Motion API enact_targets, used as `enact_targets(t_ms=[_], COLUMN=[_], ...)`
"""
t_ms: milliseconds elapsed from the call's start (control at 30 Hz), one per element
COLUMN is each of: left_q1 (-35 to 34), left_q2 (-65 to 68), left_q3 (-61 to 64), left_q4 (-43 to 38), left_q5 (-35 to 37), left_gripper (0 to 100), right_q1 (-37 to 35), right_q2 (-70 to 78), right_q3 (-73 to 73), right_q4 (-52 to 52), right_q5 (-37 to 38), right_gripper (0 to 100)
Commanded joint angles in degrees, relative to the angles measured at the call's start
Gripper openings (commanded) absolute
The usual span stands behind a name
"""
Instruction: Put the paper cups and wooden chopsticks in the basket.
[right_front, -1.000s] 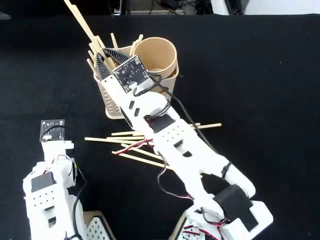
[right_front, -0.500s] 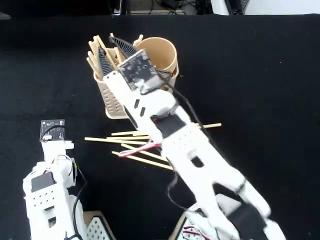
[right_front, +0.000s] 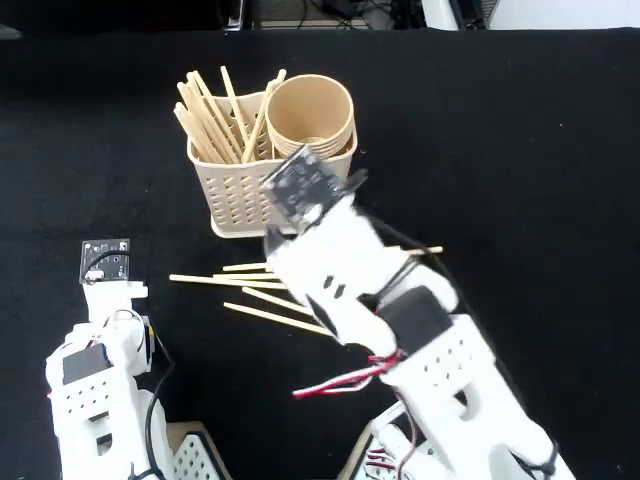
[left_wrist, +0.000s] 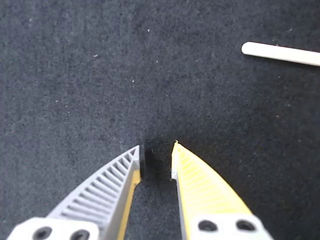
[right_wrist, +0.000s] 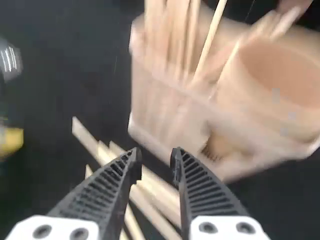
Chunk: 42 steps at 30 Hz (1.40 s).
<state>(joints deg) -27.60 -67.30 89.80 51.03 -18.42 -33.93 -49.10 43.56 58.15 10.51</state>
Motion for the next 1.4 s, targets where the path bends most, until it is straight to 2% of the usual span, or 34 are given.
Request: enact_targets(t_ms=[0, 133, 300, 633, 800, 933, 1233, 1367], left_q1=[-0.48, -0.48, -0.48, -0.48, -0.48, -0.48, -0.48, -0.48], left_q2=[0.09, 0.09, 0.09, 0.09, 0.09, 0.09, 0.09, 0.09], left_q3=[0.13, 0.13, 0.13, 0.13, 0.13, 0.13, 0.13, 0.13], left_q4=[-1.23, -1.23, -1.23, -1.23, -1.23, -1.23, -1.23, -1.23], left_q5=[-0.26, -0.26, -0.26, -0.26, -0.26, -0.26, -0.26, -0.26], left_gripper=[12, 12, 12, 12, 12, 12, 12, 12], right_q1=[-0.88, -0.88, -0.7, -0.62, -0.97, -0.88, -0.97, -0.97], right_q2=[3.12, 10.77, 22.81, 39.52, 41.27, 41.27, 41.71, 41.71], right_q3=[8.48, 17.36, 17.01, 8.31, 6.9, 6.73, 7.08, 7.34], right_q4=[-1.23, -8.35, -8.62, -6.07, -3.87, -3.6, -3.25, -3.34], right_q5=[6.95, 13.36, 18.29, 20.31, 20.4, 20.22, 20.4, 20.4], right_gripper=[12.0, 12.0, 12.0, 12.1, 12.3, 19.9, 17.0, 7.3])
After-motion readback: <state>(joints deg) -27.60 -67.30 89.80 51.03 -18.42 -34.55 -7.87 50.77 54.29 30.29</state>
